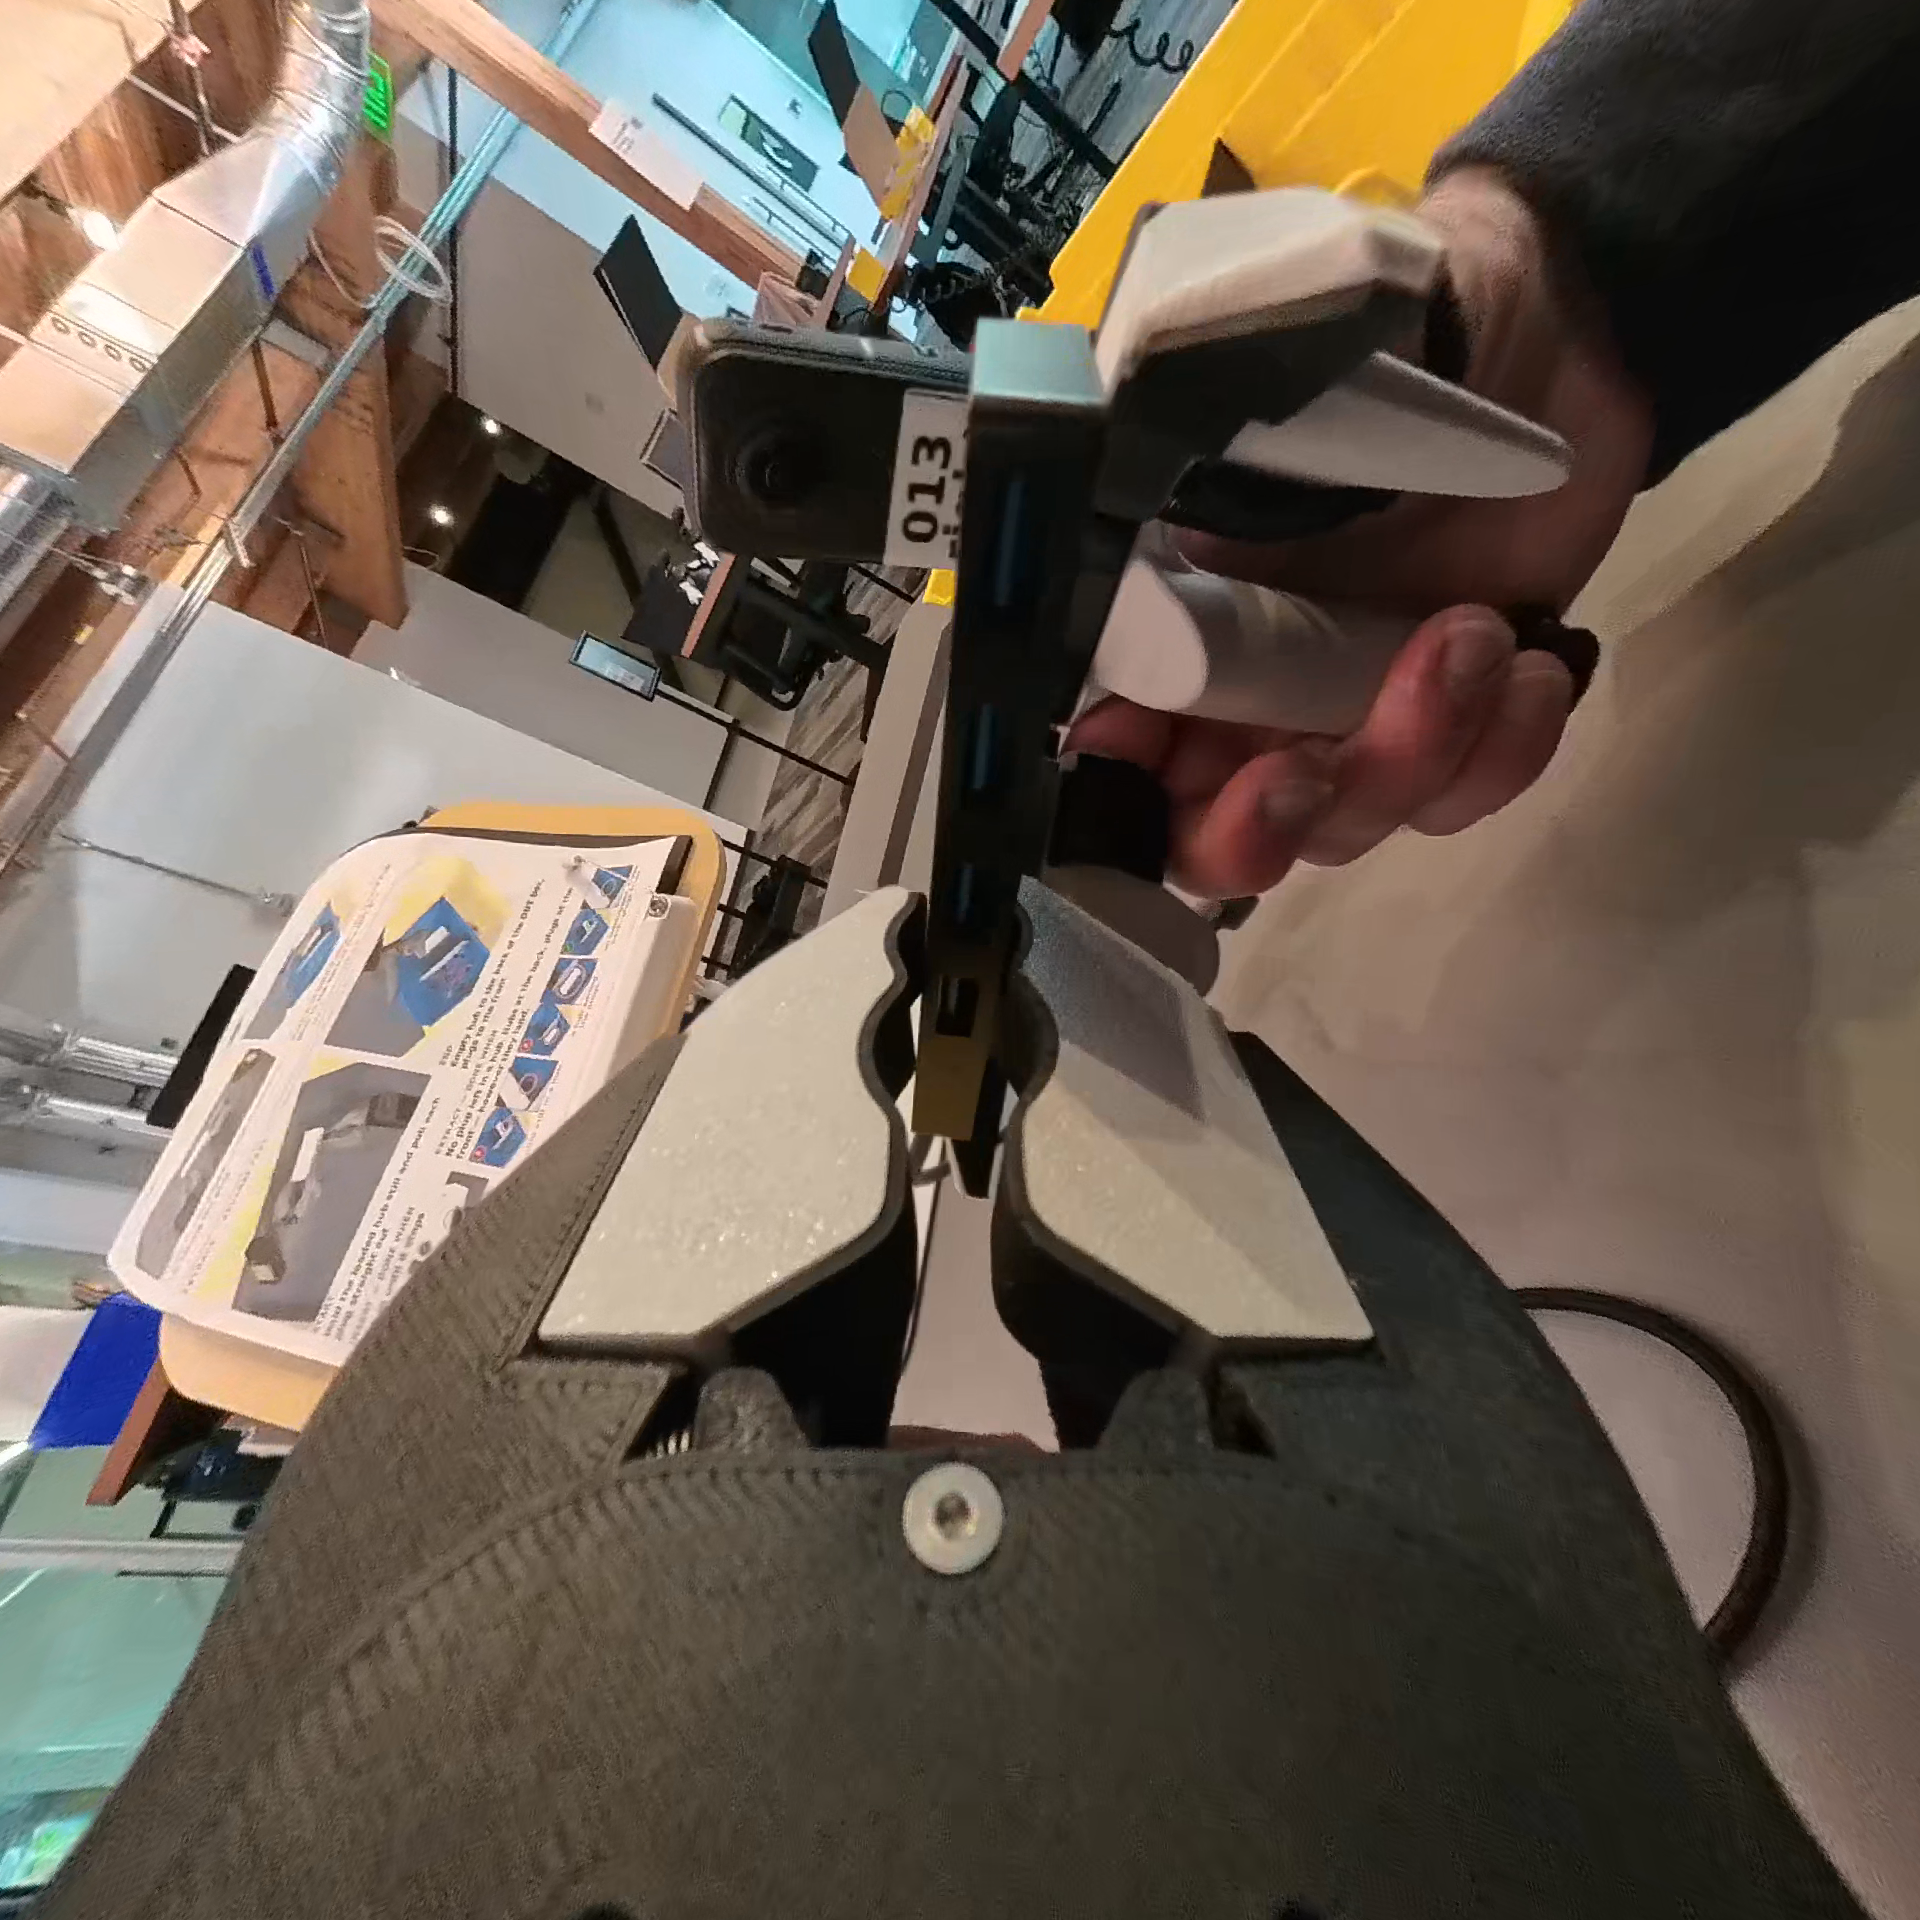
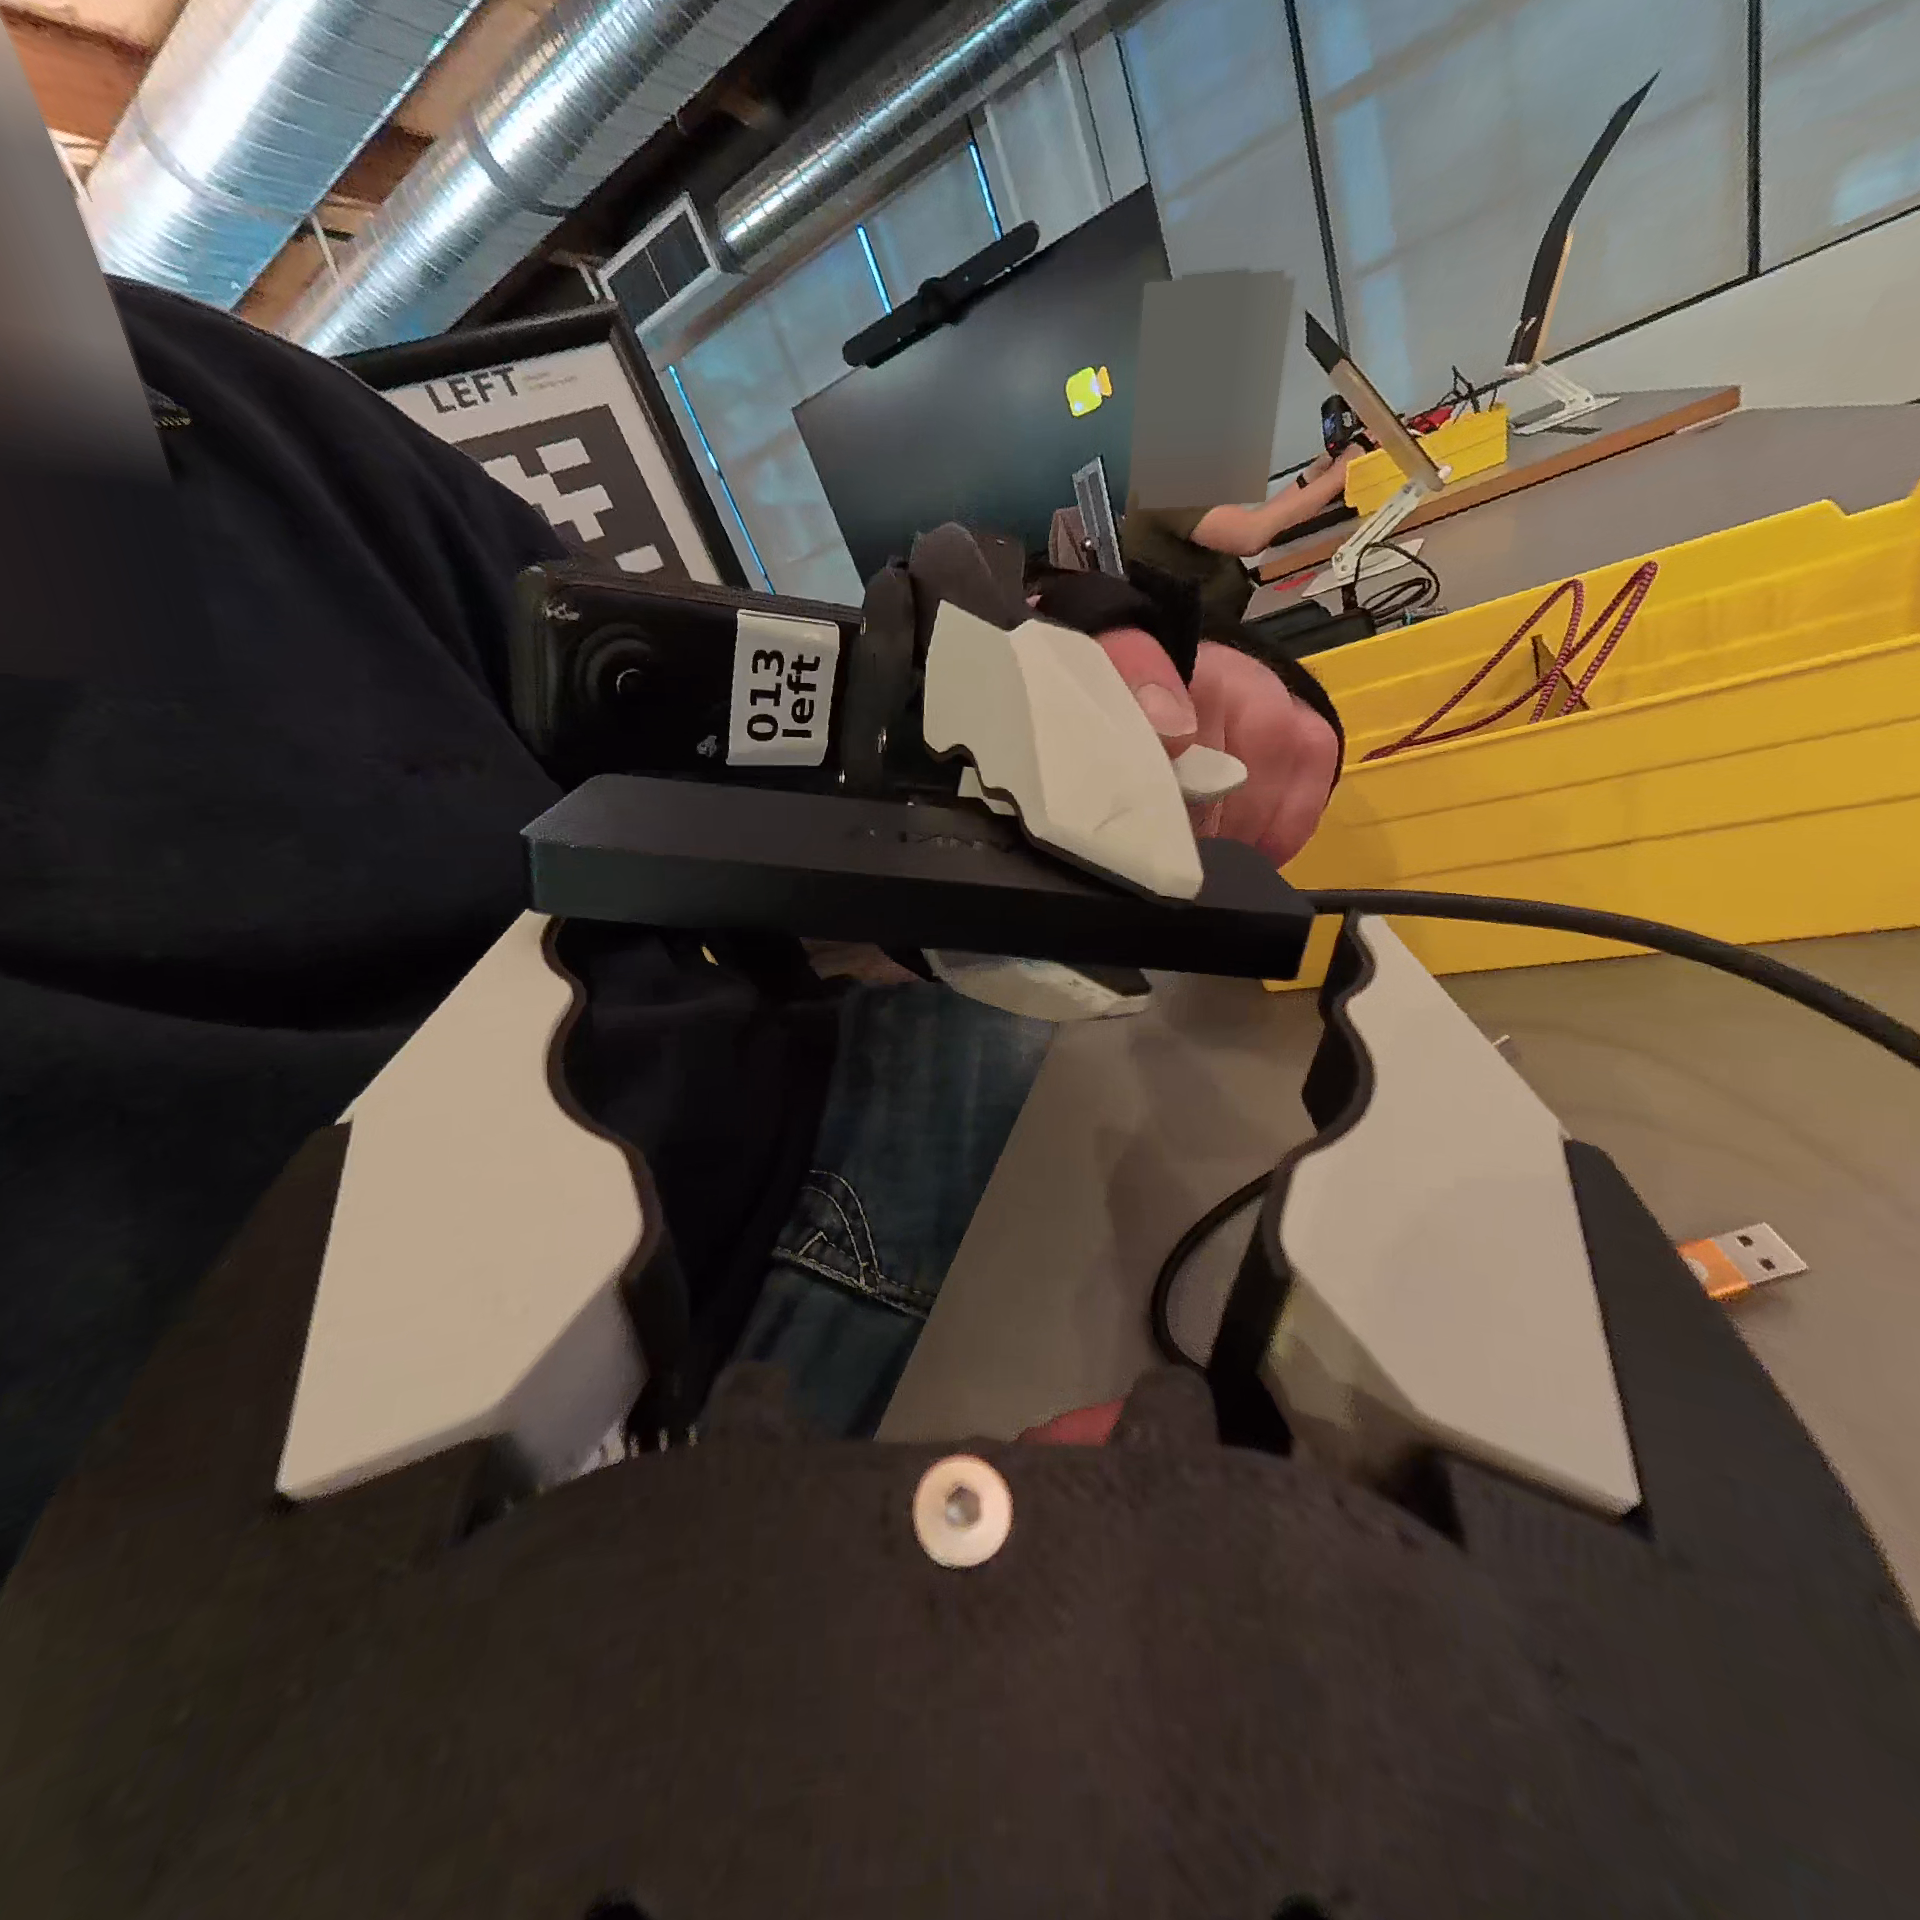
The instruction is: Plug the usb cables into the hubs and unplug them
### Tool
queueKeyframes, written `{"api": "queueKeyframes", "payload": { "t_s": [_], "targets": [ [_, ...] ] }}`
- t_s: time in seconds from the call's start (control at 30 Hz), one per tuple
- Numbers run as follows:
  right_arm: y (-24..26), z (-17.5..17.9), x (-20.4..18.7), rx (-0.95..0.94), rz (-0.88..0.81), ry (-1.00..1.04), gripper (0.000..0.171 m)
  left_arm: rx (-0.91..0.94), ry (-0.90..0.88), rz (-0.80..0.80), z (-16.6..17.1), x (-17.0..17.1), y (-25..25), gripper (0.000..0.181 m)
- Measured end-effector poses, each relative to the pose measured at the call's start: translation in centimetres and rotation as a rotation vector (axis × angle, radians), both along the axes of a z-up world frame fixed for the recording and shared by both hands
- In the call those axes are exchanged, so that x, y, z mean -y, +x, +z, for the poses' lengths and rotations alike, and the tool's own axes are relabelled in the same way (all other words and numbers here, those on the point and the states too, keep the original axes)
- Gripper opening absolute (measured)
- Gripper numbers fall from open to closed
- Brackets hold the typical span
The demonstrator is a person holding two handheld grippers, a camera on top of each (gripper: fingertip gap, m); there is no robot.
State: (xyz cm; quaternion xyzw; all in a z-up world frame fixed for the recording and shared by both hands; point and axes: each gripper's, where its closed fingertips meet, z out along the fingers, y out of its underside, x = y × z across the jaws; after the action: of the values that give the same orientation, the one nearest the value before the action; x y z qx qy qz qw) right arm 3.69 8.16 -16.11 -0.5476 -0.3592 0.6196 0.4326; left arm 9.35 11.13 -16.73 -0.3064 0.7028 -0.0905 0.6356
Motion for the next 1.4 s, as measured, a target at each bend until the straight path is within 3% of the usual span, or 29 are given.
{"api": "queueKeyframes", "payload": {
  "t_s": [0.2,0.27,0.53,0.63,0.87,1.17,1.4],
  "targets": [
    [1.2,0.9,0.2,-0.063,0.014,-0.013,0.136,0.004,0.022,-0.021,0.4,0.3,-0.3,0.011],
    [1.6,1.1,0.7,-0.057,0.026,0.000,0.127,0.004,0.026,-0.024,0.4,0.3,-0.3,0.011],
    [1.7,1.6,0.7,-0.079,0.022,0.000,0.131,-0.016,0.084,-0.030,0.5,0.4,-0.2,0.011],
    [3.6,2.8,1.2,-0.153,0.039,0.016,0.123,-0.009,0.082,-0.038,0.5,0.9,-0.3,0.011],
    [1.5,2.2,1.7,-0.124,0.080,-0.002,0.136,-0.026,0.087,-0.072,0.4,1.6,0.6,0.010],
    [1.1,1.9,2.2,-0.183,0.141,-0.049,0.134,-0.050,0.081,-0.102,-0.4,2.1,0.5,0.011],
    [1.3,1.4,0.9,-0.161,0.062,-0.041,0.134,-0.075,-0.011,-0.064,-1.0,0.9,0.9,0.013]
  ]
}}
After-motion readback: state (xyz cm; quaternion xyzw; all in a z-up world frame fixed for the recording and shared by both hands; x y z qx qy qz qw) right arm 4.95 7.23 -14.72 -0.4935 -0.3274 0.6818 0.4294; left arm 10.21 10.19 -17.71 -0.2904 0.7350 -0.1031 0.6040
